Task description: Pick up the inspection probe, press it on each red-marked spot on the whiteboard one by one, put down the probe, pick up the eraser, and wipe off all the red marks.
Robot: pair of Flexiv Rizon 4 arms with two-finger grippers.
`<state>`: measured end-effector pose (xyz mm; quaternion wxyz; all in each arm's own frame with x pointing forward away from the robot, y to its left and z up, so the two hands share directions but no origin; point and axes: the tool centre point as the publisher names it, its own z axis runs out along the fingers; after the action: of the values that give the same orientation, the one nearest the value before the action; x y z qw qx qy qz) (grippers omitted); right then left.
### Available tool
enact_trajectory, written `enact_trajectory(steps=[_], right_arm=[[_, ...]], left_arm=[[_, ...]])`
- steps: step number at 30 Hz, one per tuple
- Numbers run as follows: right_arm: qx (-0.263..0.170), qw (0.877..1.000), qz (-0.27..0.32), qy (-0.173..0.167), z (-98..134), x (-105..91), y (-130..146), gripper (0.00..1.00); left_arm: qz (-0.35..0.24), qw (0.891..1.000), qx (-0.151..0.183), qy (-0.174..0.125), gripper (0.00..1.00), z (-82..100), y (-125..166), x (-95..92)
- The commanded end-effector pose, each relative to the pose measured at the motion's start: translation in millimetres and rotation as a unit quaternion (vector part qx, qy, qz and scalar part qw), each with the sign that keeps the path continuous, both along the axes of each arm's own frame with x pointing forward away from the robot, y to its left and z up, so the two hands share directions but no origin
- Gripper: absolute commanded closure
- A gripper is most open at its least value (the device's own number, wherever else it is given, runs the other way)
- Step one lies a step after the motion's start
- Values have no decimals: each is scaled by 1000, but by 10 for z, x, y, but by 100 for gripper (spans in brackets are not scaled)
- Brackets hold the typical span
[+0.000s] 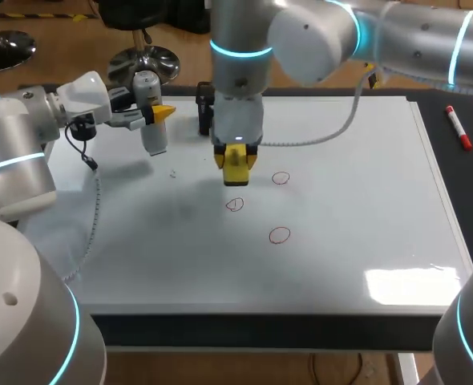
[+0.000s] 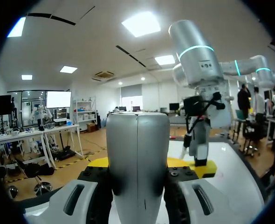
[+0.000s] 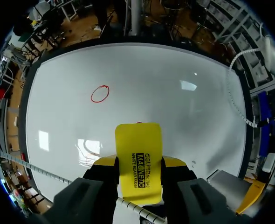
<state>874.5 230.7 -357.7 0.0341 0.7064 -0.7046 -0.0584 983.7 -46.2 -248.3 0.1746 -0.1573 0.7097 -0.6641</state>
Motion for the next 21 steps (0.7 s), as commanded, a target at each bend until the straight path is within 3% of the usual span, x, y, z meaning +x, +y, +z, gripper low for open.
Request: enact_trajectory(steps=[1,9,13,21], right_arm=[[-15,1000,2,-2,-70,-70,113,100],[-22,1000,-13,-4,-148,-212,133,100],[-39,999,-9,-27,-188,-277,146,100],[-36,999,-16,-21,-335,-381,167,100]], left_arm=[[1,1000,0,0,100,11,-7,-1],[1,1000,0,0,100,11,-7,-1],[1,1000,0,0,100,11,-7,-1],[1,1000,0,0,100,11,-7,-1]])
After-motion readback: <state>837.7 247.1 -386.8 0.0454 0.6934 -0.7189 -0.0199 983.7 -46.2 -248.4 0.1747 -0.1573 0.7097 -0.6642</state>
